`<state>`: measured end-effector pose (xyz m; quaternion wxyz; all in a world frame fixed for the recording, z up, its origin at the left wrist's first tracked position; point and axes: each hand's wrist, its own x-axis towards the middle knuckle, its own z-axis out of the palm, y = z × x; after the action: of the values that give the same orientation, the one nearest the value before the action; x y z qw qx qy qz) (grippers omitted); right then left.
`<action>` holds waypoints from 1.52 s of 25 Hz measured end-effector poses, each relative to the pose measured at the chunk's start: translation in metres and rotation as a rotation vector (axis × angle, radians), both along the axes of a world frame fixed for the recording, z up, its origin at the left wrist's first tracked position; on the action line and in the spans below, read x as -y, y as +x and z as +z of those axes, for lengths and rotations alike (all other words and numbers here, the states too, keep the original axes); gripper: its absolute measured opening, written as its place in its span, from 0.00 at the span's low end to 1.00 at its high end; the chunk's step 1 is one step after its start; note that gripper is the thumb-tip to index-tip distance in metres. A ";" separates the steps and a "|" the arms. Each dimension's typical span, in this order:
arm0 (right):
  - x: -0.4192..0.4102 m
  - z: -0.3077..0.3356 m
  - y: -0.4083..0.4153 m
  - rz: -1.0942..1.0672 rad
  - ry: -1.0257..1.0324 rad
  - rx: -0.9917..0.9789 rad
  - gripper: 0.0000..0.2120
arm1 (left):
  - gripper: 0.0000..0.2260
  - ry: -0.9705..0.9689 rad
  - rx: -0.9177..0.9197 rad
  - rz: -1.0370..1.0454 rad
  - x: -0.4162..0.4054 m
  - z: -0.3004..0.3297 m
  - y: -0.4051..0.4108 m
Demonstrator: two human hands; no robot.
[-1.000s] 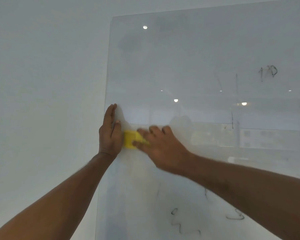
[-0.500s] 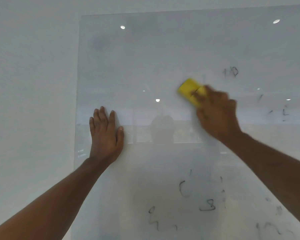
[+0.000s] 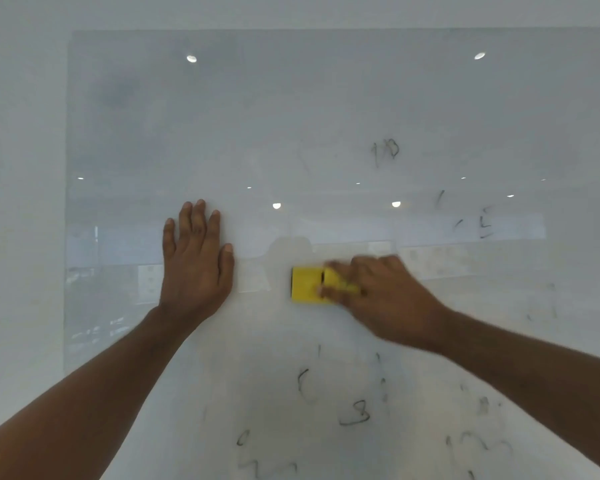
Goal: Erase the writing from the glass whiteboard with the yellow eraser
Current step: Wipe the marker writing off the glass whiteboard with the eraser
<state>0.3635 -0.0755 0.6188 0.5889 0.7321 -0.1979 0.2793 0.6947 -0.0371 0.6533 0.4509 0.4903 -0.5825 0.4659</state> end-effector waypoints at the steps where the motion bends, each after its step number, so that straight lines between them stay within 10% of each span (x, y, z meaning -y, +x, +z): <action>1: 0.004 0.024 -0.013 -0.004 -0.017 0.136 0.24 | 0.28 -0.006 -0.007 0.004 0.001 0.000 0.000; 8: -0.001 0.153 -0.058 -0.077 0.199 1.244 0.26 | 0.28 -0.049 0.008 0.021 0.003 -0.002 0.000; 17: -0.014 0.047 0.018 0.035 0.101 -0.179 0.23 | 0.28 -0.052 0.000 0.027 0.004 -0.003 0.000; 23: 0.007 0.160 -0.058 0.012 0.139 0.979 0.26 | 0.28 -0.044 -0.015 0.033 0.005 -0.003 0.000; 26: 0.002 0.189 -0.042 0.064 0.228 1.245 0.26 | 0.28 -0.053 -0.011 0.017 0.003 -0.004 -0.002; 34: -0.021 0.027 0.073 0.144 0.166 -0.125 0.22 | 0.27 -0.041 -0.037 -0.071 -0.002 -0.005 0.002; 38: -0.008 0.012 0.037 0.081 0.131 -0.144 0.23 | 0.27 -0.041 -0.026 -0.075 0.000 -0.005 0.002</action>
<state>0.4003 -0.0671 0.6304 0.5407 0.7947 -0.1431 0.2358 0.6970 -0.0372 0.6480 0.4855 0.4646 -0.5848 0.4543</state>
